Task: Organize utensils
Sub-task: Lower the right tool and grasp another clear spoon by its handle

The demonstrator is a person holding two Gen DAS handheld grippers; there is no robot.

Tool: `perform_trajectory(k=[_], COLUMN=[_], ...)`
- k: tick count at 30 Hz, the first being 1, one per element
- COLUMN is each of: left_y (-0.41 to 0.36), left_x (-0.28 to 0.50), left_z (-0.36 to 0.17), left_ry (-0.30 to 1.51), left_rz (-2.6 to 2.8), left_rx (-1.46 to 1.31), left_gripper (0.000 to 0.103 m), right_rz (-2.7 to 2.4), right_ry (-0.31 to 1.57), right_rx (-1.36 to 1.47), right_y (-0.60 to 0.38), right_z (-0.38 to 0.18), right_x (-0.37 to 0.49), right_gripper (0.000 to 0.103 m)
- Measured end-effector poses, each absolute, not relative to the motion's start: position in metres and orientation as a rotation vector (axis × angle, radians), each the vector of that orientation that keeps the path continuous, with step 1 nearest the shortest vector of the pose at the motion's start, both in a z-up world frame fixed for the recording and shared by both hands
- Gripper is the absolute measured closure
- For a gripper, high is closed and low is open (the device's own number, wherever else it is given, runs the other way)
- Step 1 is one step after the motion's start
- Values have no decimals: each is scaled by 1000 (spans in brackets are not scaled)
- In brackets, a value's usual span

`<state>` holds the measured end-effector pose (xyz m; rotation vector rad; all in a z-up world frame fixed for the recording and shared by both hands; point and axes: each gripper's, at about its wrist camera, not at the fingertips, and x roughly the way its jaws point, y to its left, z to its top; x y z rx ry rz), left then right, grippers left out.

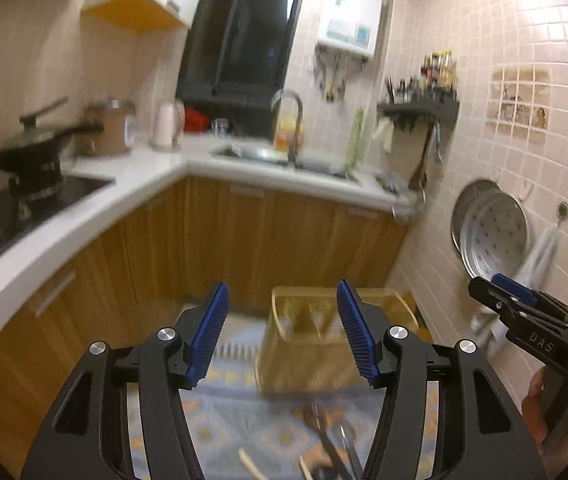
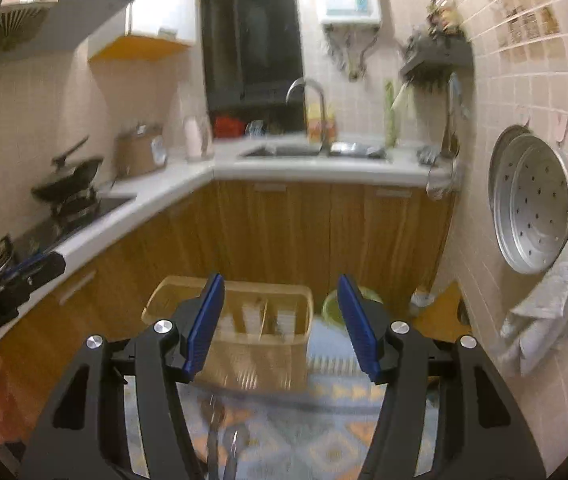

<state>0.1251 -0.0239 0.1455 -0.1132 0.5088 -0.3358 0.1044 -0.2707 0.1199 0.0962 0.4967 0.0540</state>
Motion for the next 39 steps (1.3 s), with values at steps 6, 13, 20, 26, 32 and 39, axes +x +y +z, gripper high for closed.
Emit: perform_trajectory(k=[6,13,20,26,32,39], left_y=[-15,-19,-41,-55,-63,-74], left_x=[118,127,154,181,201,210], left_z=[109,28,-23,-37,-50,-62], left_ry=[810,1070,1175,1208,1224,1217], left_rz=[-489,-572,-602,-585,-541,-495], left_rx=[-175,-209,-296,-326,-346,-360], left_gripper=[49,50,50,50,50,50], right_rz=[158,176,206,234,273,239], right_ry=[736,961,1150,1273,1324,1274], right_rx=[106,120,106,88,114,61], right_y=[-263,-251,-240,-232,-225,-212], right_z=[108,65,6,-51,-79,-84], right_x=[94,110,136,152,164,158], right_gripper=[48,48,58,67,67,77])
